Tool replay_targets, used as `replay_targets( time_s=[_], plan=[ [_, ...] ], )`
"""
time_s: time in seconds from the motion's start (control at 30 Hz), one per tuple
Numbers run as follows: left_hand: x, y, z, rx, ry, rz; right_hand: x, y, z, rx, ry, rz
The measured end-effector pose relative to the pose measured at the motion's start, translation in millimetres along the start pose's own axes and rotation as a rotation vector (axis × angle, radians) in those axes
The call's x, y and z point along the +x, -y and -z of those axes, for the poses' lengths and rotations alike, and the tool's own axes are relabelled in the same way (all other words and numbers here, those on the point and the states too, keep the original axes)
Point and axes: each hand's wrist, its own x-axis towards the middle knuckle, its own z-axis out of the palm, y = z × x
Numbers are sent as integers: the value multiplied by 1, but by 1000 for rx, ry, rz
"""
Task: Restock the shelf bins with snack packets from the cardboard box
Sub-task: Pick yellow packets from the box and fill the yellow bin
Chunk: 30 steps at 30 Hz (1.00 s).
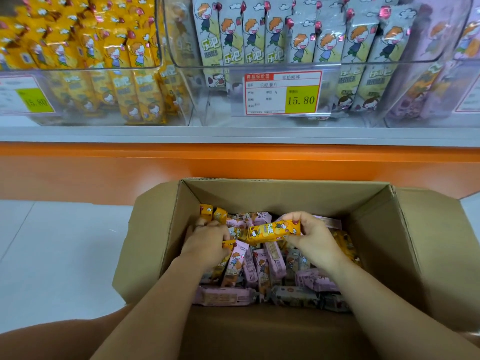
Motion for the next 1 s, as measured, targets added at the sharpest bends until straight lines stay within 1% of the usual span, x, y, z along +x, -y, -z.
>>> replay_targets(
  time_s=[0.13, 0.27, 0.4, 0.47, 0.63, 0.73, 0.8, 0.9, 1.0],
  plan=[
    [-4, 1, 11, -81, -91, -39, 0, 6, 1, 23, -42, 0],
    [-5, 3, 22, -282, -109, -66, -3, 18, 4, 32, -39, -5],
    [-6, 7, 27, -498, -154, -35, -5, 31, 13, -117, 71, 10],
    [-5, 7, 31, -586, -170, -29, -5, 38, 16, -238, 120, 65],
    [-4, -3, 47, -644, -205, -122, -10, 55, 10, -434, 133, 221],
    [-6, -16, 58, -645, -224, -194, -9, 59, 2, -536, 208, 245],
    [-7, -28, 65, -668, -218, -258, -9, 62, -3, -487, 229, 212],
    [-9, -43, 69, -763, -184, -316, -8, 63, -5, -398, 158, 203],
    [-6, -53, 67, -849, -191, -328, -7, 60, -2, -337, 92, 216]
  ],
)
